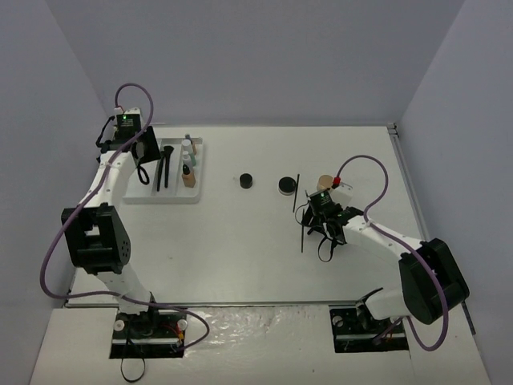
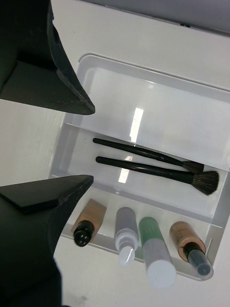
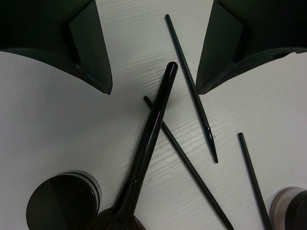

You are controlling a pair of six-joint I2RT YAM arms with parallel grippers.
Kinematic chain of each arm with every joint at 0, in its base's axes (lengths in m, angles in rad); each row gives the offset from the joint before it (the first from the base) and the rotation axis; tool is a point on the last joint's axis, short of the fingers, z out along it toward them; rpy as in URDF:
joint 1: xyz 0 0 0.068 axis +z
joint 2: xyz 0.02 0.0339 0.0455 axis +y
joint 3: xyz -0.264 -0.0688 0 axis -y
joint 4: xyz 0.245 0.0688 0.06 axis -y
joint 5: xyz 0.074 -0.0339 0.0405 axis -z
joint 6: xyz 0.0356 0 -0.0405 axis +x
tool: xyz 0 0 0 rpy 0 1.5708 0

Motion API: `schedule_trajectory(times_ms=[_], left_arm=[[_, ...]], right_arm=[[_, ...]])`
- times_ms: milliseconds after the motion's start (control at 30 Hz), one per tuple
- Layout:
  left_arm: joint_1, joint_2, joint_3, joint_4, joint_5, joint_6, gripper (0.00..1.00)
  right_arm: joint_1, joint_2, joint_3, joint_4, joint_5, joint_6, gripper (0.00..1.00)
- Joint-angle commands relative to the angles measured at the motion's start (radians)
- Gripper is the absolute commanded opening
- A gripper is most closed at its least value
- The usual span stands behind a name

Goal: Organize the makeup

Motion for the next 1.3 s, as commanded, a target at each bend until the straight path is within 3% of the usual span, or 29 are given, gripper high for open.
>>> schedule_trajectory(times_ms=[0,367,767,1267], left_arm=[[-0.024,-0.19,-0.069,-0.082,-0.036,-0.117,0.5],[-0.104,-0.441,-0.188,-0.206,-0.007,-0.094,0.51],[-0.129,-0.461,-0.16,-0.245,-0.002,-0.095,0.51],[-0.248,-0.442,-0.062,-0.255,0.017,-0.134,0.51]], right_arm=[[-0.011,0.034,-0.01,0.092,0.013,0.052,0.63],[-0.009,0.09,-0.033,0.148,0.0,0.106,0.5],[-0.005,0.099,-0.051,0.129,0.012,0.142,0.3],[0.012,-0.109,-0.062,0.006,0.038,0.094,0.01]])
